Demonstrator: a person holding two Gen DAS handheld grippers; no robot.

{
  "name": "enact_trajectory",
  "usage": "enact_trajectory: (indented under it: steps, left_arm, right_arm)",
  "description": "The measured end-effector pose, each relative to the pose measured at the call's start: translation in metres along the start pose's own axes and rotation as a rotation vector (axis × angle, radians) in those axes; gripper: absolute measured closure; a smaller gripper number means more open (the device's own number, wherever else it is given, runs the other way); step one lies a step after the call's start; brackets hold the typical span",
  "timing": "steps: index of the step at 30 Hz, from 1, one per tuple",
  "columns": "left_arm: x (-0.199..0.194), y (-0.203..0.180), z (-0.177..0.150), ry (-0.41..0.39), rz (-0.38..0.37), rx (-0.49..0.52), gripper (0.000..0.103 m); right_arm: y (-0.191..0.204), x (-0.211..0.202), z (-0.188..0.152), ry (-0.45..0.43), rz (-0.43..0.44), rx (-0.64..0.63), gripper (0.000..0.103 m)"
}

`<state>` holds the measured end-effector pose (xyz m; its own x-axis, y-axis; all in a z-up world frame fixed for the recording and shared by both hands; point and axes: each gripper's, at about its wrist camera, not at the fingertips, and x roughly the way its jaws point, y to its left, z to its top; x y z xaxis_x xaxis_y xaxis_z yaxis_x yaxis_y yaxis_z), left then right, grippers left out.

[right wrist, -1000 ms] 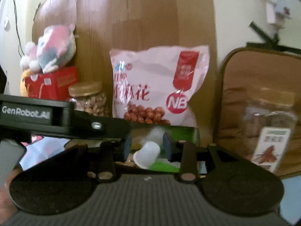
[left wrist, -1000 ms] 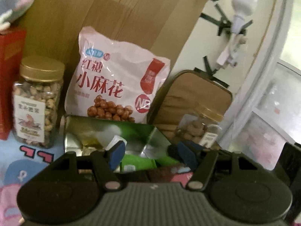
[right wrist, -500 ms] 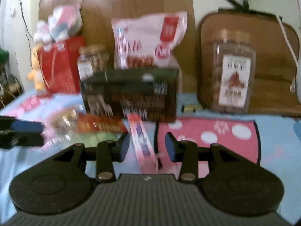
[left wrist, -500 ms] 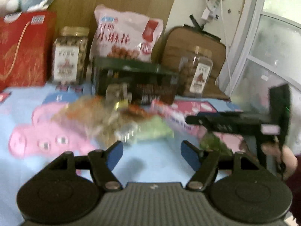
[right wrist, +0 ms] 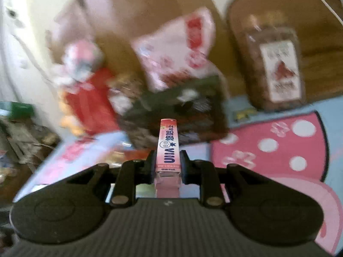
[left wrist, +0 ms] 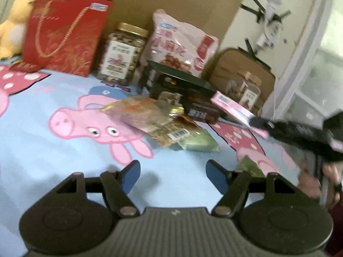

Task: Organize snacks
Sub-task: 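Set the pink box down in front of the left tool, open right tool, then grasp the pink VIVA box with the left tool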

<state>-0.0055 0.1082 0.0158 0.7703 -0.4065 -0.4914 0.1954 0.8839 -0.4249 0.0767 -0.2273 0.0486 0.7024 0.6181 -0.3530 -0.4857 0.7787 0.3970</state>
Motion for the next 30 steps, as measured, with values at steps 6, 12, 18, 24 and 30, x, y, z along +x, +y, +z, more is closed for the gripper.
enact_trajectory:
  steps: [6,12,18,24,30]
  left_arm:
    - [-0.017,0.022,0.002,-0.045,0.051,-0.073,0.034]
    - [-0.018,0.029,-0.002,-0.032,0.064,-0.088,0.034]
    - [-0.014,0.026,-0.005,-0.02,0.057,-0.073,0.031]
    - [-0.011,0.027,-0.006,-0.011,0.053,-0.081,0.031]
    - [-0.01,0.025,-0.005,-0.01,0.052,-0.075,0.024]
  right_arm:
    - [0.058,0.003,-0.036,0.153,0.19,-0.277,0.078]
    - [0.092,0.02,-0.079,0.272,0.23,-0.552,0.078]
    - [0.083,0.022,-0.08,0.224,0.077,-0.596,0.06]
    - [0.067,0.003,-0.077,0.172,0.011,-0.517,0.056]
    - [0.06,-0.005,-0.084,0.157,-0.02,-0.423,0.053]
